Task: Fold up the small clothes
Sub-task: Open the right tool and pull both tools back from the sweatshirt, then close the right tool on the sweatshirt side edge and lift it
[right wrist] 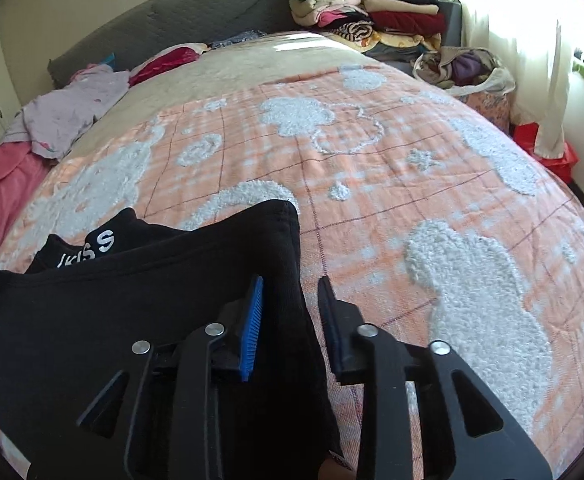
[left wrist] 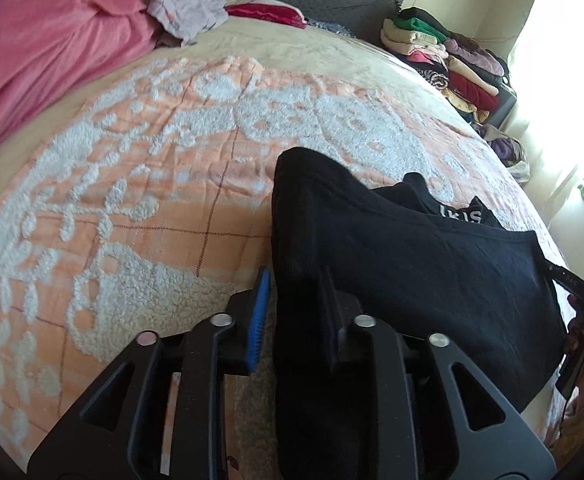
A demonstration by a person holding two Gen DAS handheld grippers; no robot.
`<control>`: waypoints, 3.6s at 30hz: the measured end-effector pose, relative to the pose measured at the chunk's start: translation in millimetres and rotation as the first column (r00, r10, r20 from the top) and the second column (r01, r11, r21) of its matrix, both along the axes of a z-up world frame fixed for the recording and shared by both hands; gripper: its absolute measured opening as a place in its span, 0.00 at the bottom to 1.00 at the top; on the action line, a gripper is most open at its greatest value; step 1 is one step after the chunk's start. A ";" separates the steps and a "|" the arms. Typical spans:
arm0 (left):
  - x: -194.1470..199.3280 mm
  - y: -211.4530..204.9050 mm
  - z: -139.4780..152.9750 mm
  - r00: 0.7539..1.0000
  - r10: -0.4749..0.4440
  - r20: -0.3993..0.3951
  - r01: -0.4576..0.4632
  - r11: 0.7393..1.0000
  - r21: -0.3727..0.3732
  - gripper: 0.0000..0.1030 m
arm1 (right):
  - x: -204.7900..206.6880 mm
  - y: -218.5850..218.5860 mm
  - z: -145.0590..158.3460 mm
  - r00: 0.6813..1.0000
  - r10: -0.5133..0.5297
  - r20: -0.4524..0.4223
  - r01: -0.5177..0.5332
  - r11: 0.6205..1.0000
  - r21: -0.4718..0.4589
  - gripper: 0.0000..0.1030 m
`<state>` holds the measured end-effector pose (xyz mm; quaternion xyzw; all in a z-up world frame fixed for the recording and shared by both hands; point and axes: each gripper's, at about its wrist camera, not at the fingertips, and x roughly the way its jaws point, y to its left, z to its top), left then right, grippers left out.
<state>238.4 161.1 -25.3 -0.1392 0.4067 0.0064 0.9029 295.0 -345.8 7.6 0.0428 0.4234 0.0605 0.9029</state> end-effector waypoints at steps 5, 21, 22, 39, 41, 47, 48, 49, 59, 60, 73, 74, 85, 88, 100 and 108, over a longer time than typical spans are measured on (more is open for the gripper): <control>-12.3 -10.1 17.5 0.999 -0.024 0.033 0.023 0.999 0.042 0.40 | -22.5 7.4 19.5 0.997 0.026 0.073 -0.024 0.999 -0.026 0.46; -48.8 -39.4 22.6 0.994 -0.108 0.025 0.105 0.990 0.091 0.53 | -106.3 60.5 43.9 0.962 0.247 0.113 -0.252 0.967 0.029 0.59; -50.3 -39.6 20.5 0.994 -0.109 0.018 0.107 0.990 0.091 0.53 | -110.1 61.9 42.4 0.962 0.249 0.107 -0.253 0.967 0.024 0.59; -89.1 -53.1 -11.6 0.990 -0.125 -0.062 0.130 0.988 0.080 0.54 | -156.5 49.6 3.5 0.980 0.197 0.006 -0.197 0.979 0.054 0.65; -92.3 -52.9 -9.1 0.991 -0.125 -0.053 0.129 0.988 0.079 0.54 | -163.0 48.1 7.9 0.980 0.200 0.022 -0.201 0.977 0.073 0.69; -100.8 -51.8 -0.7 0.992 -0.120 -0.028 0.121 0.990 0.074 0.65 | -182.2 56.6 18.6 0.970 0.237 0.052 -0.240 0.970 0.049 0.76; -102.4 -51.3 1.3 0.993 -0.117 -0.022 0.119 0.990 0.074 0.66 | -184.9 59.0 20.1 0.968 0.242 0.059 -0.245 0.969 0.043 0.77; -103.1 -51.1 2.5 0.993 -0.115 -0.018 0.116 0.990 0.074 0.68 | -187.1 61.6 21.6 0.966 0.252 0.063 -0.255 0.966 0.039 0.77; -106.0 -37.8 12.0 0.997 -0.070 0.011 0.069 0.995 0.068 0.90 | -204.5 100.9 38.0 0.923 0.366 0.116 -0.368 0.930 -0.008 0.92; -105.8 -35.5 12.5 0.998 -0.061 0.012 0.060 0.996 0.069 0.91 | -205.6 106.2 38.6 0.918 0.377 0.120 -0.377 0.926 -0.019 0.92; -101.3 -6.9 10.7 0.999 0.040 -0.005 -0.039 0.995 0.087 0.91 | -210.6 177.6 35.8 0.837 0.532 0.129 -0.517 0.846 -0.131 0.93; -100.0 -4.4 11.2 0.999 0.048 -0.007 -0.047 0.995 0.082 0.91 | -209.8 182.8 34.7 0.830 0.544 0.127 -0.527 0.838 -0.143 0.93; -64.9 20.0 10.9 0.993 0.095 -0.067 -0.093 0.995 0.031 0.91 | -213.3 256.9 4.6 0.707 0.701 0.090 -0.616 0.674 -0.408 0.93; -50.5 20.6 10.8 0.992 0.088 -0.085 -0.086 0.996 0.031 0.91 | -210.5 272.3 -5.1 0.693 0.716 0.079 -0.619 0.648 -0.443 0.93; -0.5 22.7 3.9 0.988 0.048 -0.147 -0.047 0.999 0.013 0.91 | -188.4 293.6 -13.1 0.709 0.693 0.132 -0.545 0.656 -0.522 0.43; 16.6 15.7 2.4 0.986 0.004 -0.167 -0.031 0.987 -0.157 0.91 | -175.8 255.6 16.1 0.749 0.623 0.225 -0.552 0.775 -0.308 0.15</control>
